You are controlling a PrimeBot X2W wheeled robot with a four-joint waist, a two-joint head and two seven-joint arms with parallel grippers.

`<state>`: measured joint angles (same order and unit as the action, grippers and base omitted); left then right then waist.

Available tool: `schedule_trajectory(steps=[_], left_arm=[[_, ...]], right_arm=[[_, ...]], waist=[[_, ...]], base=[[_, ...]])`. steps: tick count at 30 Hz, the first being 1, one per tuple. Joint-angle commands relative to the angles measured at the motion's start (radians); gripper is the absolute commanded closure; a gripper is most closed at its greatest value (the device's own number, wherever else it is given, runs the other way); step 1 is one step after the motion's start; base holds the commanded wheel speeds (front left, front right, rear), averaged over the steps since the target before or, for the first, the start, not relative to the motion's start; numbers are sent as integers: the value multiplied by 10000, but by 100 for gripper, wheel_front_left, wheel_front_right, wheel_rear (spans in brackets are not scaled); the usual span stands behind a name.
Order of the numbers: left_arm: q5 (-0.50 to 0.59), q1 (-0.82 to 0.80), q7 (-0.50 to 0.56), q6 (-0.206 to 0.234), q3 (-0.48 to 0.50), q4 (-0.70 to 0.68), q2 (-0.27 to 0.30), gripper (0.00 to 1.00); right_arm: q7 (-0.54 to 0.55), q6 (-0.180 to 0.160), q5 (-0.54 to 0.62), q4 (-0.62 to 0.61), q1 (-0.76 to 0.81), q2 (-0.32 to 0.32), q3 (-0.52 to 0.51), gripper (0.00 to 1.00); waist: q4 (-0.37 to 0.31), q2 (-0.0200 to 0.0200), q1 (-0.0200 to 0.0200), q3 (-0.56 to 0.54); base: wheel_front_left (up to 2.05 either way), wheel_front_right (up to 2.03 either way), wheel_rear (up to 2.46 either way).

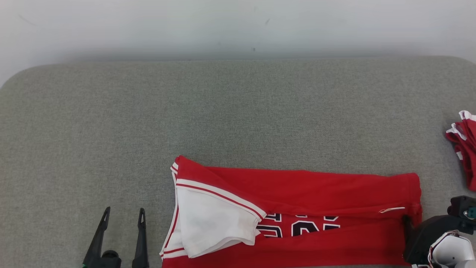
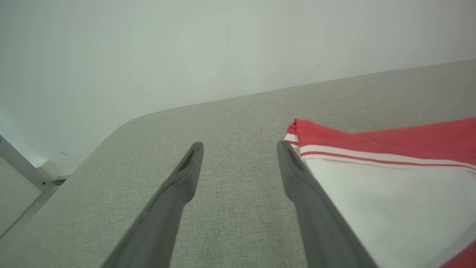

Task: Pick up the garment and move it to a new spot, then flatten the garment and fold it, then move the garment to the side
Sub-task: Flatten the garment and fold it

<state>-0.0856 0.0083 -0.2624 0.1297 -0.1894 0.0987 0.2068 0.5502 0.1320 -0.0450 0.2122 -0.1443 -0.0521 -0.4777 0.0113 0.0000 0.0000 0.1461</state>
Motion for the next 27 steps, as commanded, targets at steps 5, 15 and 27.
schedule_trajectory(steps=[5, 15, 27], left_arm=[[-1, -129, -29, 57, 127, 65, -45, 0], [-1598, -198, -29, -951, 749, 209, -811, 0], [-1964, -116, -29, -1449, 1237, 378, -1198, 0]], right_arm=[[482, -25, 4, 359, -188, 37, 138, 0], [948, -23, -245, 472, -168, 76, 470, 59], [489, -25, -30, -168, -426, -149, 211, 100]], waist=[[44, 0, 0, 148], [70, 0, 0, 242], [8, 0, 0, 92]], base=[[0, 0, 0], [0, 0, 0], [0, 0, 0]])
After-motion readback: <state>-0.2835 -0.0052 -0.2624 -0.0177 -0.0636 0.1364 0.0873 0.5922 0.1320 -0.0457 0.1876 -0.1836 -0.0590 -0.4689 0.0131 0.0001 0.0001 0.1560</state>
